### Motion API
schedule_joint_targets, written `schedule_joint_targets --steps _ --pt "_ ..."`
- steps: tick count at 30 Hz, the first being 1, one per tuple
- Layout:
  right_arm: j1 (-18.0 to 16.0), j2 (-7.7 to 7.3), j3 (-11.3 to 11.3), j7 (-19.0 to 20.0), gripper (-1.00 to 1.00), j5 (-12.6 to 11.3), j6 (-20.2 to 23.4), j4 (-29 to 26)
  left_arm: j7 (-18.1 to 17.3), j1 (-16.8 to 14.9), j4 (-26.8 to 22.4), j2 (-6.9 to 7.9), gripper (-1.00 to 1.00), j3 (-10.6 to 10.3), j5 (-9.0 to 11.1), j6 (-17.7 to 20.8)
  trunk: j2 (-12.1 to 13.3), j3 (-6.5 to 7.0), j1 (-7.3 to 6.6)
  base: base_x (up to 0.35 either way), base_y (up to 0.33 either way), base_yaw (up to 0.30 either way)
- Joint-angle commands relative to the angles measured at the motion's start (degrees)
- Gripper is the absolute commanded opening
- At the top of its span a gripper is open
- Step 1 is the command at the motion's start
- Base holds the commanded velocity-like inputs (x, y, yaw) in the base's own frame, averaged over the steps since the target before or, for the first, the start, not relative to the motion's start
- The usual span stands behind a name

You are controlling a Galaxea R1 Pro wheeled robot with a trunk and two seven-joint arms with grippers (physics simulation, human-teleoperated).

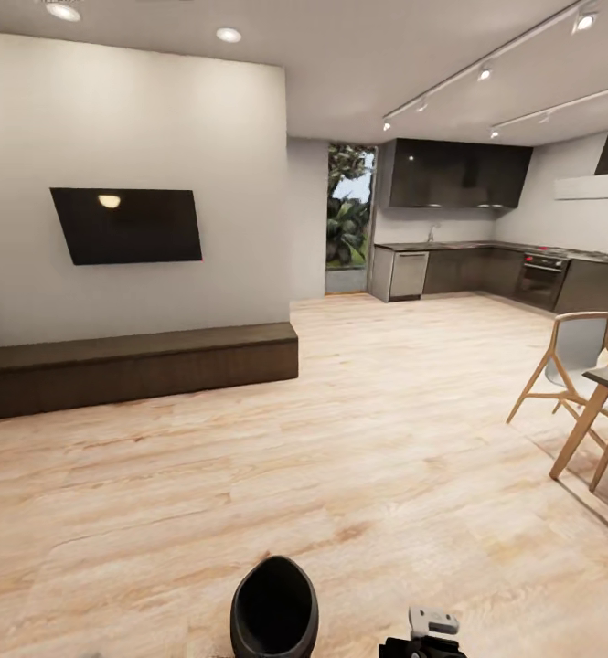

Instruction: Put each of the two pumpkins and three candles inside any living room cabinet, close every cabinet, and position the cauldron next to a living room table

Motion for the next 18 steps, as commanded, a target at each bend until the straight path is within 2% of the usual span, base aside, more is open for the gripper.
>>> schedule_joint_targets --steps 1,4,8,13,18 --pt "0.00 0.00 0.00 0.00 1.00 0.02 -0.03 0.00 0.00 -0.01 0.01 0.00 1.00 -0.03 -0.01 -0.30 0.00 -0.02 0.00 0.000 -0.296 0.293" --pt "0.01 0.00 0.00 0.00 1.00 0.09 -0.05 0.00 0.01 -0.01 0.02 0.00 1.00 -0.04 -0.01 -0.50 0.00 -0.09 0.00 0.000 -0.277 0.293" --pt "0.00 -0.01 0.00 0.00 1.00 -0.14 -0.06 0.00 0.01 -0.03 0.03 0.00 1.00 -0.05 -0.03 -0.58 0.00 -0.17 0.00 0.000 -0.095 0.275" --pt "0.00 -0.01 0.00 0.00 1.00 -0.17 -0.06 0.00 0.02 -0.02 0.03 -0.06 1.00 -0.13 -0.04 -0.62 0.00 -0.20 0.00 0.003 -0.015 0.067" --pt "0.00 0.00 0.00 0.00 1.00 -0.17 -0.07 0.00 0.18 -0.01 1.03 -0.05 1.00 -0.15 -0.08 -0.82 0.00 -0.20 0.00 0.121 -0.045 0.006"
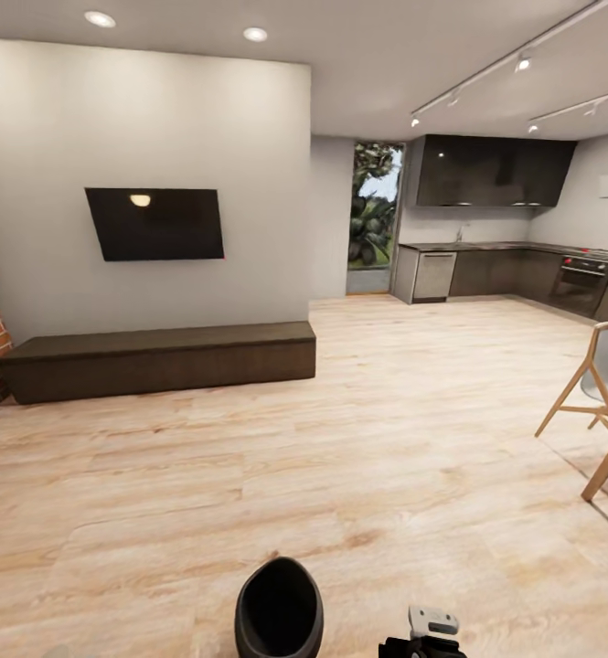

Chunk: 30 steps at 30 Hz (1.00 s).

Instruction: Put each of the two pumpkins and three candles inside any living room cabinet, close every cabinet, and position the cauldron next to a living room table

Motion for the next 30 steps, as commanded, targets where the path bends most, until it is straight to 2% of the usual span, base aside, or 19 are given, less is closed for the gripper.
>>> schedule_joint_targets --steps 1,6,11,13,15,17,18,20,21,22,27,28,30 --pt "0.00 0.00 0.00 0.00 1.00 0.00 0.00 0.00 0.03 0.00 0.23 -0.01 1.00 -0.03 0.00 -0.27 0.00 0.00 0.00 0.161 -0.178 0.001" --pt "0.00 0.00 0.00 0.00 1.00 0.12 -0.30 0.04 0.20 -0.02 0.63 -0.44 1.00 -0.07 0.00 -0.82 0.00 0.00 0.00 0.062 -0.074 0.058" --pt "0.04 -0.16 0.08 0.08 1.00 0.55 -1.83 0.99 0.03 0.00 -0.73 -2.26 1.00 0.04 0.09 -0.44 0.80 0.36 -0.44 0.006 -0.007 0.072" --pt "0.07 -0.06 0.73 0.08 1.00 0.69 -3.13 2.35 -0.07 0.01 -1.78 -2.43 1.00 0.08 0.13 -0.04 1.60 0.72 -0.88 0.001 -0.001 0.009" --pt "0.08 -0.13 2.39 0.04 1.00 0.75 -4.48 3.97 -0.13 -0.01 -3.27 -2.47 1.00 0.09 0.15 0.98 2.41 1.08 -1.32 0.000 0.000 0.004" --pt "0.08 -0.30 3.92 0.02 1.00 0.71 -5.20 5.22 -0.16 -0.01 -6.97 -2.52 1.00 0.10 0.18 4.65 3.21 1.44 -1.76 0.000 0.000 0.001" --pt "0.05 -0.34 4.33 0.01 1.00 0.71 -5.38 5.78 -0.18 -0.02 -9.95 -2.54 1.00 0.10 0.19 8.00 3.61 1.62 -1.98 0.000 0.000 0.000" --pt "0.04 -0.45 4.69 0.06 1.00 0.43 -5.58 6.38 -0.23 -0.05 -17.23 -2.57 1.00 0.06 0.22 16.87 4.41 1.98 -2.42 0.000 0.000 0.000" --pt "0.02 -0.49 4.63 0.15 1.00 0.23 -5.61 6.54 -0.26 -0.13 -22.76 -2.62 1.00 0.01 0.24 23.14 4.81 2.15 -2.64 0.000 0.000 0.000" --pt "0.01 -0.50 4.56 0.19 1.00 0.15 -5.60 6.52 -0.26 -0.42 -25.77 -2.66 1.00 -0.02 0.24 26.48 5.21 2.33 -2.86 0.000 0.000 0.000" --pt "0.00 -0.51 4.37 0.28 1.00 -0.05 -5.09 6.38 -0.20 -4.53 -31.10 -2.98 1.00 -0.18 0.19 34.93 7.22 3.23 -3.95 0.000 0.000 0.000" --pt "-0.05 -0.22 4.41 0.27 1.00 -0.08 -2.73 3.33 -0.18 -6.03 -31.77 -3.21 1.00 -0.44 0.17 36.84 7.62 3.41 -4.17 0.000 0.000 0.000" --pt "-0.37 0.13 4.72 0.26 1.00 -0.08 5.01 -4.36 -0.10 -6.47 -31.88 -4.47 1.00 -2.06 0.12 37.22 8.42 3.77 -4.61 0.000 0.000 0.000"
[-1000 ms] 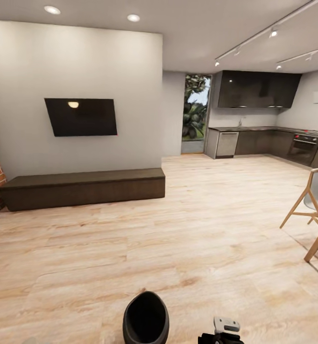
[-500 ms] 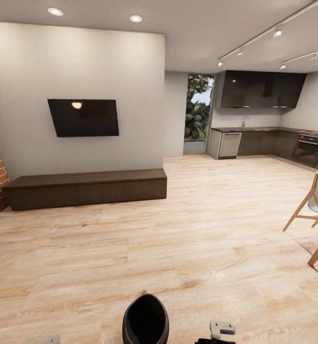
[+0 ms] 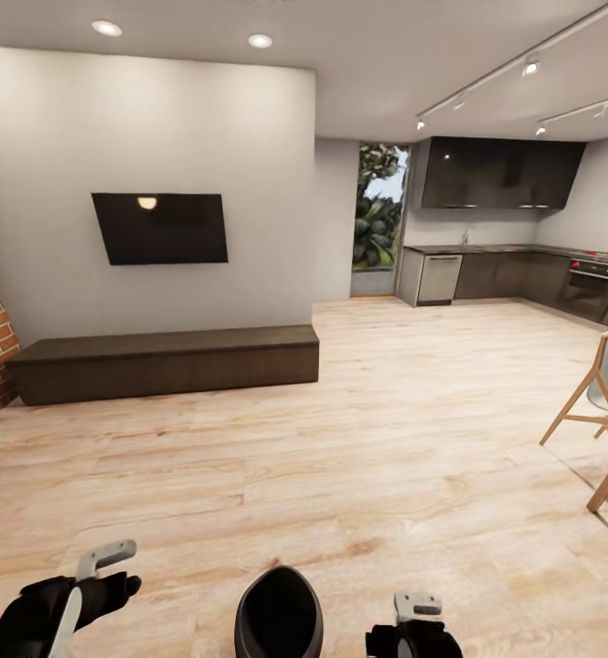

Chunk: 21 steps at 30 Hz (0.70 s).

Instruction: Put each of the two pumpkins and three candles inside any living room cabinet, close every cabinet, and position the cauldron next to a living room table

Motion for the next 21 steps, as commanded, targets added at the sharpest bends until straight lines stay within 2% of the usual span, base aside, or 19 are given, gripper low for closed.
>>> schedule_joint_targets --steps 1,3,5,8,10,14,18,21 --pt "-0.70 0.03 0.10 0.00 1.00 -0.03 4.36 -3.93 0.09 -0.11 -0.02 -0.60 1.00 -0.82 -0.15 0.06 0.42 0.18 -0.23 0.000 0.000 0.000" --pt "-3.91 0.03 0.18 -0.07 1.00 -0.01 10.55 -9.25 0.24 -0.22 -0.04 -1.31 1.00 -1.81 -0.21 0.11 1.22 0.54 -0.67 0.000 0.000 0.000" --pt "-7.42 0.03 0.22 -0.13 1.00 0.17 13.01 -10.00 0.32 -0.26 -0.05 -1.60 1.00 -2.25 -0.21 0.16 2.02 0.90 -1.10 0.000 0.000 0.000" --pt "-10.88 0.03 0.32 -0.16 1.00 0.29 13.81 -5.84 0.35 -0.28 -0.06 -1.69 1.00 -2.45 -0.16 0.32 3.22 1.44 -1.76 0.000 0.000 0.000" --pt "-14.22 0.03 0.35 -0.17 1.00 0.32 13.81 -0.96 0.36 -0.38 -0.03 -1.71 1.00 -2.52 -0.14 0.75 4.03 1.79 -2.20 0.000 0.000 0.000" --pt "-18.10 0.03 0.37 -0.18 1.00 0.15 13.81 7.02 0.42 -1.39 0.96 -1.66 1.00 -2.54 -0.35 1.68 5.63 2.51 -3.08 0.000 0.000 0.000" --pt "-19.20 0.03 0.37 -0.18 1.00 0.06 13.81 9.42 0.57 -2.81 6.94 -1.81 1.00 -2.87 -0.59 1.60 7.23 3.23 -3.96 0.000 0.000 0.000" --pt "-19.56 0.03 0.37 -0.18 1.00 0.02 13.45 10.36 0.62 -4.05 10.21 -2.37 1.00 -5.10 -0.68 1.50 8.44 3.77 -4.62 0.000 0.000 0.000"
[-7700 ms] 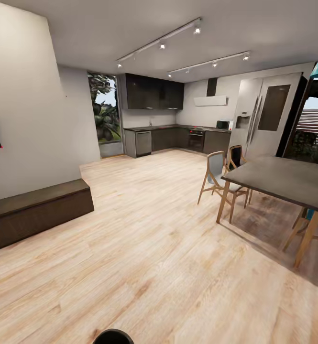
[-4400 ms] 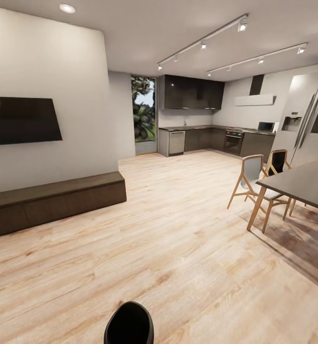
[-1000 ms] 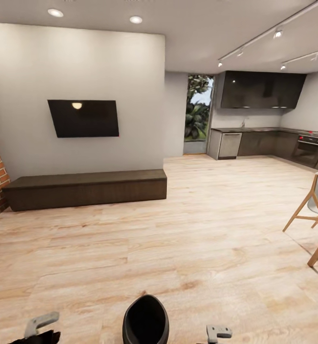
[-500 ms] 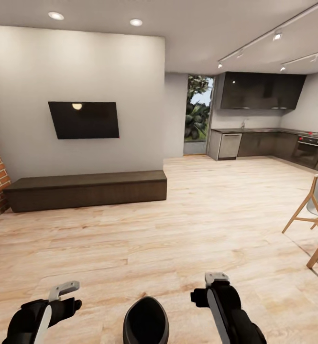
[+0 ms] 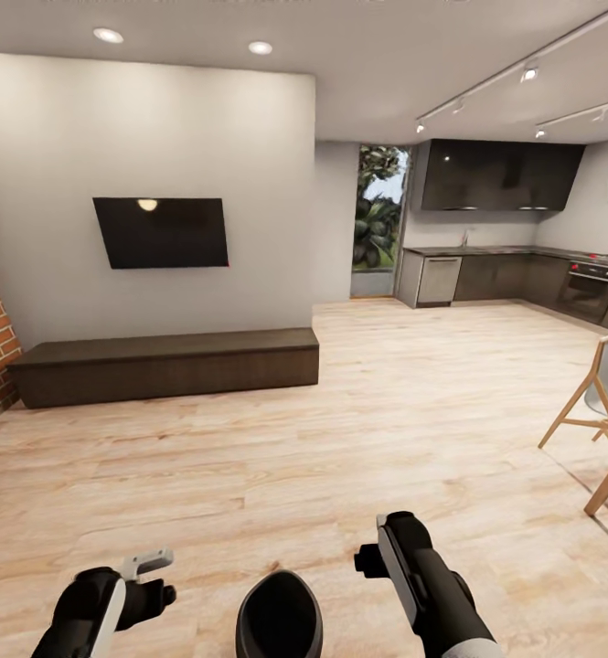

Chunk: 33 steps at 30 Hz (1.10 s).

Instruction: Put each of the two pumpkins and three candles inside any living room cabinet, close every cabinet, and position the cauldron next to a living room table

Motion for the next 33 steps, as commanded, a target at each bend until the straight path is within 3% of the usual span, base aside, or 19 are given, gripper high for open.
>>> schedule_joint_targets --steps 1,7,18,24,33 --pt "-0.06 0.00 0.00 -0.02 1.00 0.00 -0.20 0.21 0.01 -0.14 0.36 -0.14 1.00 -0.50 -0.09 -0.05 0.42 0.18 -0.23 0.000 0.000 0.000" --pt "-0.12 0.00 0.00 -0.07 1.00 0.04 -0.61 1.47 0.00 -0.37 1.25 -1.73 1.00 -1.44 -0.04 -0.45 2.82 1.26 -1.54 0.000 0.000 0.000" --pt "-0.11 0.00 0.00 0.01 1.00 0.04 -0.47 3.63 -0.15 -0.38 1.75 -1.91 1.00 -1.49 0.26 -0.63 7.23 3.24 -3.96 0.000 0.000 0.000" --pt "-0.11 0.00 0.00 0.07 1.00 0.01 -0.53 3.49 -0.36 -0.38 1.84 -1.93 1.00 -1.49 0.39 -2.72 9.64 4.31 -5.28 0.000 0.000 0.005" --pt "-0.11 0.00 0.00 -0.06 1.00 0.01 -0.67 3.47 -0.78 -0.38 1.80 -2.12 1.00 -2.10 0.34 -3.15 12.45 5.57 -6.82 0.000 0.000 0.219"
